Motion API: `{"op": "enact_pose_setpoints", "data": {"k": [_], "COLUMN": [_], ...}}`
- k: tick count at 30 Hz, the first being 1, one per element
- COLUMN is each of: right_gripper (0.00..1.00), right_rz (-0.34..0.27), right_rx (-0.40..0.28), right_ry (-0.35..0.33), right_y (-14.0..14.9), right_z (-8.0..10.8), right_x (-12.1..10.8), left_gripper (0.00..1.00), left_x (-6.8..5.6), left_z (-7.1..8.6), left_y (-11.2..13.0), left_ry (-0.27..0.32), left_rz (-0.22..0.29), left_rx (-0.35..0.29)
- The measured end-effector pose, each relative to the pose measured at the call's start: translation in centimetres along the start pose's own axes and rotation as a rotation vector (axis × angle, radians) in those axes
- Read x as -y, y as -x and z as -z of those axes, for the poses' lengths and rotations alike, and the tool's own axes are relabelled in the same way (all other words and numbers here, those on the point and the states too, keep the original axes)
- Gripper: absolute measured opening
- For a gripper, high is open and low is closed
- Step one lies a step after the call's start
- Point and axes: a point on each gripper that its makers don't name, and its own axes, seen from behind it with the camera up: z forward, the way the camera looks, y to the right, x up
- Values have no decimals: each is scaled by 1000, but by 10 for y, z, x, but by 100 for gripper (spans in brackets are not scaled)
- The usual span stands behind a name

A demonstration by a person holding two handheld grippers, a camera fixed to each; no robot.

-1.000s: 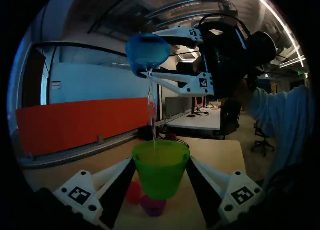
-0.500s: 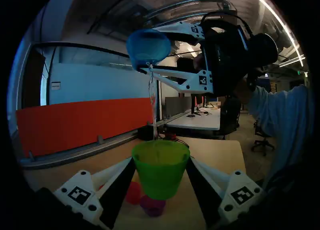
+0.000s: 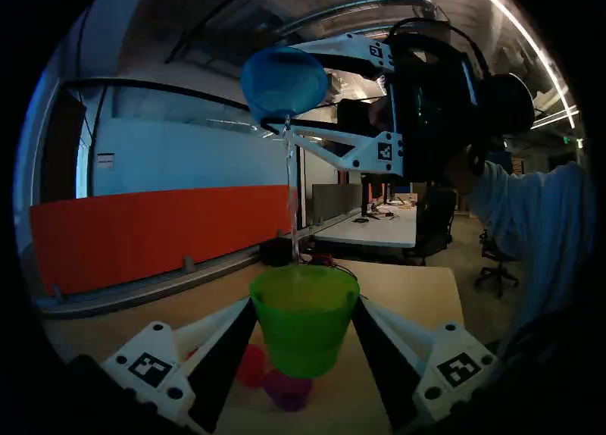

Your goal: Pour water

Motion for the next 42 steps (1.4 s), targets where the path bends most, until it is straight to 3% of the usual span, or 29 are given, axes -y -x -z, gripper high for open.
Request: {"op": "enact_pose_setpoints", "data": {"k": [13,20,24,29,33,42], "right_gripper": [89,89,89,89,89,89], "right_rz": [119,135,115,49,-52,-390], "right_rx": [-11,-18,-20,-16,-6,-2], "right_ry": [17,21,21,20,11,-11], "right_y": [-17,-23,-22,-18,-11,-5], "right_z": [1,1,1,2,1,2], "right_x": [0,0,-1,-1,2,8], "left_gripper": [85,85,85,85,85,85], "left_x": [-1,-1,0,2,2,4], "left_z": [-1,-2,-2,-2,-2,0], "left_y": [-1,-1,-2,-2,-4,-8], "left_ry": [3,5,3,2,0,-3], "left_rz": [4,7,6,6,2,-7], "left_rx": [-3,-6,-7,-8,-9,-15]}}
